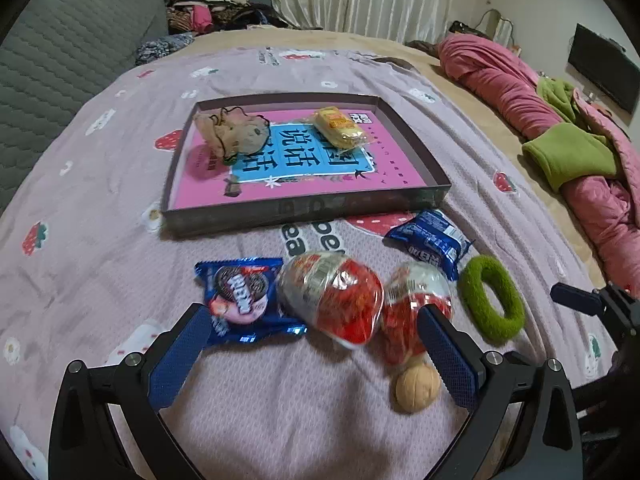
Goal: Organize objects
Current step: 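Withdraw both grippers and move them toward the candy eggs and green ring, then grasp the red candy egg with the left gripper while the right grasps the green ring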
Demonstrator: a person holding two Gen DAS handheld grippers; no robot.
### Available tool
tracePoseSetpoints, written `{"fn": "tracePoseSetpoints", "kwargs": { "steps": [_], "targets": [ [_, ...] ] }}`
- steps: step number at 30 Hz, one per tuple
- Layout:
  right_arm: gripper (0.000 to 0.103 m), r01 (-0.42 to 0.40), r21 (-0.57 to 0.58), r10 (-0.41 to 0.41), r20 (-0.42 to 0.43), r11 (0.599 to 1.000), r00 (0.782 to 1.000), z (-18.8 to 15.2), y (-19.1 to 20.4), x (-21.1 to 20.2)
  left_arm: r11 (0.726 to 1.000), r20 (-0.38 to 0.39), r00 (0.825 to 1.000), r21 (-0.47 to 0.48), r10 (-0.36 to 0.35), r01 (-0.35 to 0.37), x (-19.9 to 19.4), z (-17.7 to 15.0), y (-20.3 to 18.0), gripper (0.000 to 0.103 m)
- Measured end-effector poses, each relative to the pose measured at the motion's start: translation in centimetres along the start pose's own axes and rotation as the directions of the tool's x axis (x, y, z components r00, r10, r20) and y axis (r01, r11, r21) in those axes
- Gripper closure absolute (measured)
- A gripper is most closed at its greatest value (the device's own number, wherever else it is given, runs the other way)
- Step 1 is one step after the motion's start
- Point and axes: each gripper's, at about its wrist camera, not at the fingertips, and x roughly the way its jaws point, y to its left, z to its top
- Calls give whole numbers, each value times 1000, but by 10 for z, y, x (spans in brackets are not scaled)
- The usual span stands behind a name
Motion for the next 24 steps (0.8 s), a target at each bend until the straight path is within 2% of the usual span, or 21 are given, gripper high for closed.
{"fn": "tracePoseSetpoints", "kwargs": {
  "steps": [2, 8, 12, 16, 24],
  "targets": [
    [10, 2, 2, -2, -3, 1000, 1000, 0, -3, 4, 1000, -4, 1000, 6, 16, -16, 7, 4, -1, 1],
    [10, 19, 2, -19, -13, 1000, 1000, -1, -10, 16, 1000, -40, 999, -12, -1, 1, 28, 12, -1, 1],
    [10, 35, 7, -35, -8, 999, 999, -1, -14, 22, 999, -34, 999, -21, -24, 24, 32, 16, -5, 1],
    [10, 37, 7, -37, -1, 999, 999, 0, -14, 27, 1000, -23, 1000, -9, -18, 18, 35, 18, -9, 1],
    [11, 53, -41, -54, -8, 998, 999, -1, -6, 42, 994, -50, 995, -76, -81, 77, 45, 22, -2, 5]
  ]
}}
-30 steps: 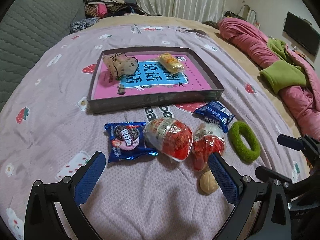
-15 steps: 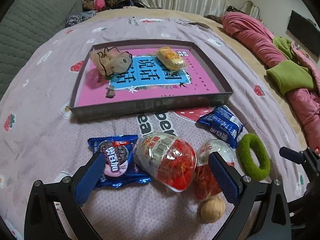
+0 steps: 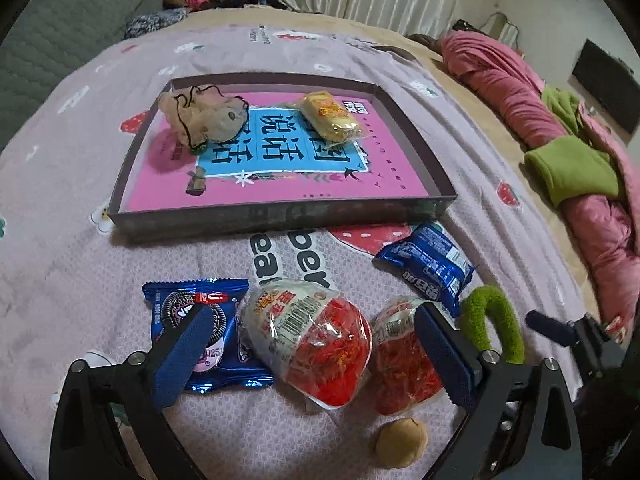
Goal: Organize objects
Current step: 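Grasp the red candy egg with the left gripper while the right grasps the green ring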
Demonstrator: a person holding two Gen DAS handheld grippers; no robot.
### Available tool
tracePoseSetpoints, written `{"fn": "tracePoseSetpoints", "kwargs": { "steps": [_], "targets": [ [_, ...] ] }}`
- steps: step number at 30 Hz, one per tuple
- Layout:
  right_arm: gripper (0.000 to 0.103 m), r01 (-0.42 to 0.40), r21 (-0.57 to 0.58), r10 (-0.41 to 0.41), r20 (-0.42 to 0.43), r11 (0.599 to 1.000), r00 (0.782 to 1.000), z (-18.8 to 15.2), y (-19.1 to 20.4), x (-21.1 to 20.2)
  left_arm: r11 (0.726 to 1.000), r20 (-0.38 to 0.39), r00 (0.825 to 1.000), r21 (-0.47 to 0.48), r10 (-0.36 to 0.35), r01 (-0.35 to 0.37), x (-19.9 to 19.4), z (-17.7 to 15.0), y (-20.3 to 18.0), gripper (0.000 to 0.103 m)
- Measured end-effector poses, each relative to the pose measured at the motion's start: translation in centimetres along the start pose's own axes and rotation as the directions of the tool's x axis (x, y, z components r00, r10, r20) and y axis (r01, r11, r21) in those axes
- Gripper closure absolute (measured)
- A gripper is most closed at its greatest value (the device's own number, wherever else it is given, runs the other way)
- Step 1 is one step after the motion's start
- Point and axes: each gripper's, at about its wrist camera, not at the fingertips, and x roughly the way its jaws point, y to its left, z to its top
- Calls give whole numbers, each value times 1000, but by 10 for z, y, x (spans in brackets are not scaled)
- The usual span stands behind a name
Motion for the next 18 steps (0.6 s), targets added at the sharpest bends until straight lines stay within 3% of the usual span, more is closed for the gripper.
{"fn": "tracePoseSetpoints", "kwargs": {
  "steps": [6, 13, 18],
  "targets": [
    [19, -9, -15, 9, -4, 1000, 1000, 3, 5, 7, 1000, -19, 1000, -8, -14, 14, 5, 1, 1, 10],
    [19, -16, -5, 16, -23, 1000, 1000, 6, 4, 13, 999, -60, 998, -35, -19, 17, 11, 2, 8, 37],
    [19, -33, 12, 34, -33, 999, 999, 7, 2, 17, 999, -61, 998, 26, 28, -27, 13, -4, -3, 37]
  ]
}}
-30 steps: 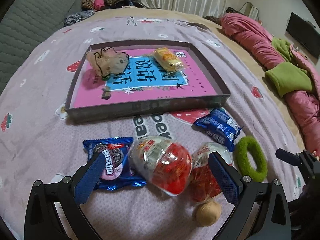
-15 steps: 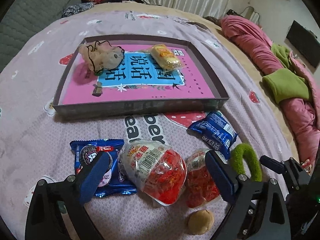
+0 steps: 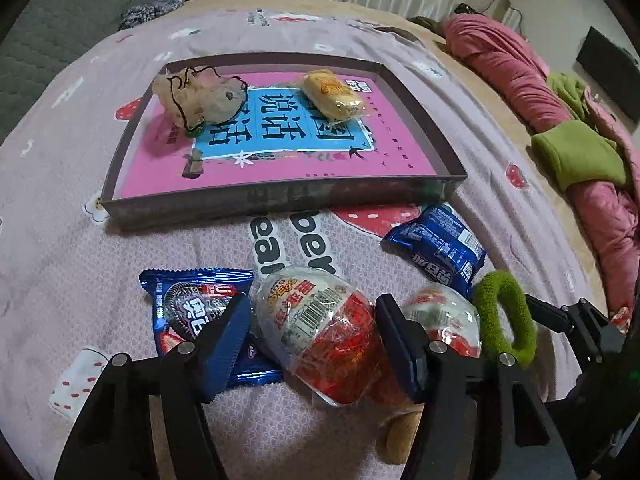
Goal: Organize objects
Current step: 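Grasp the red candy egg with the left gripper while the right grasps the green ring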
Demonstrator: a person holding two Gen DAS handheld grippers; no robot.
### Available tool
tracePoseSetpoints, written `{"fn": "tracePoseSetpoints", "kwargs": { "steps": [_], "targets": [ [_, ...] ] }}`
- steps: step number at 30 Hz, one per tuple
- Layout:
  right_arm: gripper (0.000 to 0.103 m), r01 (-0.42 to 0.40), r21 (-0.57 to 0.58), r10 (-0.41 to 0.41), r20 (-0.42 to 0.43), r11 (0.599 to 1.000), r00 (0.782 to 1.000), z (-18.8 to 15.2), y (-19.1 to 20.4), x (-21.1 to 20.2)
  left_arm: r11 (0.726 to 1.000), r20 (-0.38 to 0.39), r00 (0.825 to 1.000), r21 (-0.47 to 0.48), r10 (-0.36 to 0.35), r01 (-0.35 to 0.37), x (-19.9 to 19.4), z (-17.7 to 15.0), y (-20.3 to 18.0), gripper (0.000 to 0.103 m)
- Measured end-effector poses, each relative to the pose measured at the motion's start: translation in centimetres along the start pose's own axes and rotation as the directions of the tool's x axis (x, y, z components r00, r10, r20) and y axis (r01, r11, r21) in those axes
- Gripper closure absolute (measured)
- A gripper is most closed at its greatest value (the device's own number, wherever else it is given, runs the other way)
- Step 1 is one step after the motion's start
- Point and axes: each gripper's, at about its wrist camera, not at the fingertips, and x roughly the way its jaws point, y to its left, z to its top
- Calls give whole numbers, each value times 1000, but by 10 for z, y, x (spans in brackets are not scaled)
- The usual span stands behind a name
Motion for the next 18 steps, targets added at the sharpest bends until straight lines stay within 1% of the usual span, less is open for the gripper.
{"fn": "tracePoseSetpoints", "kwargs": {
  "steps": [2, 3, 4, 5, 7, 8, 10, 11, 13, 15, 18],
  "targets": [
    [23, -10, 3, 10, -7, 1000, 1000, -1, 0, 1, 1000, -7, 1000, 14, 18, -18, 1, 0, -3, 38],
    [27, -15, 9, 15, -4, 1000, 1000, -1, -1, 2, 999, -7, 1000, 26, 25, -25, 2, 1, -5, 40],
    [33, -17, 13, 17, -4, 1000, 1000, -1, -1, 1, 999, -12, 999, 31, 30, -30, 3, 1, -6, 40],
    [37, -17, 17, 17, 2, 1000, 1000, -1, -2, 1, 999, -17, 999, 32, 35, -34, 4, 2, -7, 41],
    [47, -10, 13, 10, 8, 1000, 1000, -2, -3, -1, 998, -15, 999, 38, 42, -41, 4, 2, -9, 42],
    [50, -11, 13, 10, 15, 1000, 1000, -2, -4, -3, 998, -13, 999, 43, 44, -43, 3, 2, -10, 43],
    [64, 8, -3, -8, 28, 1000, 1000, -2, -4, -7, 998, -14, 999, 43, 45, -44, 3, 2, -10, 44],
    [66, 17, -17, -17, 32, 1000, 999, -3, -4, -8, 998, -17, 999, 41, 45, -44, 4, 2, -10, 45],
    [75, 27, -29, -25, 40, 999, 999, -4, -5, -11, 998, -19, 999, 41, 46, -45, 2, 3, -11, 45],
    [76, 30, -31, -28, 58, 999, 998, -4, -7, -16, 998, -20, 999, 38, 43, -42, 2, 3, -10, 45],
    [77, -1, -20, 2, 80, 1000, 997, -5, -11, -24, 999, -19, 999, 26, 30, -30, 0, 2, -6, 45]
  ]
}}
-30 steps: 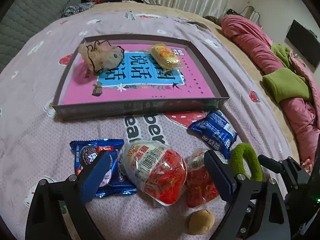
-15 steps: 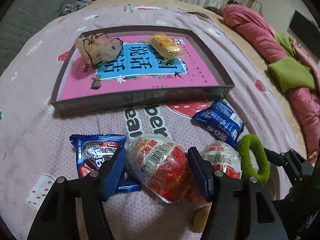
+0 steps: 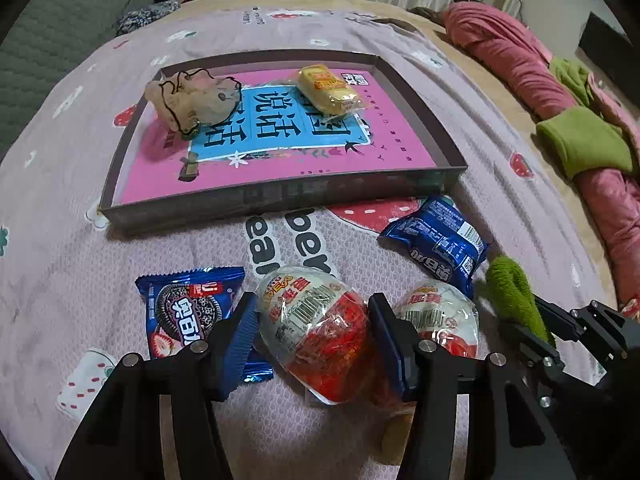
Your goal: Organize objects
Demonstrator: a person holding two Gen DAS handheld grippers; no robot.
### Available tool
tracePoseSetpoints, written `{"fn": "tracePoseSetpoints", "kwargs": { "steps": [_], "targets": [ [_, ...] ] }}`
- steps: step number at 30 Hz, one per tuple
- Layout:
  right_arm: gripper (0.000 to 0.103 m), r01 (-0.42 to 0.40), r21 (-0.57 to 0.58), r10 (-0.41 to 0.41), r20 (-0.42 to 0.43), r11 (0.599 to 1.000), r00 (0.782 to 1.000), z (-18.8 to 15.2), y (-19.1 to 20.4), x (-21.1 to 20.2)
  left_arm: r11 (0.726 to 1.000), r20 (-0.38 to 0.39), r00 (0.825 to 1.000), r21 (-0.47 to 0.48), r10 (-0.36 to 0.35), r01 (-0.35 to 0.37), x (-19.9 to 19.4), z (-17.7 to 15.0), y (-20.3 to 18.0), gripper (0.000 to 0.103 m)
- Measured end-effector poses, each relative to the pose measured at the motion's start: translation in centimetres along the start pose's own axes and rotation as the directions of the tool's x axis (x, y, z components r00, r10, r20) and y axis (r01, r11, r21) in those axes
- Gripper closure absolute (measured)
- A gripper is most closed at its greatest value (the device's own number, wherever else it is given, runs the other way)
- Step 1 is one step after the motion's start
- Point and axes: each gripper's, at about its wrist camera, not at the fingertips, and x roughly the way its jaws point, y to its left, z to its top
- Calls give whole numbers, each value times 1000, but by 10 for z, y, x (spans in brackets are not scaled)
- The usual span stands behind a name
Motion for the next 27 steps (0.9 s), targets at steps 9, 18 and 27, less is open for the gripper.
{"fn": "tracePoseSetpoints", "kwargs": {
  "steps": [9, 18, 27],
  "targets": [
    [77, -22, 16, 22, 34, 1000, 999, 3, -3, -16, 999, 37, 999, -15, -33, 33, -13, -2, 3, 45],
    [77, -61, -11, 61, 70, 998, 996, 10, 14, -37, 1000, 93, 995, 1, -29, 29, -43, 1, 2, 45],
    [77, -74, -36, 78, 126, 997, 989, 21, 32, -69, 1000, 144, 990, 2, -9, 9, -77, -6, 11, 45]
  ]
}}
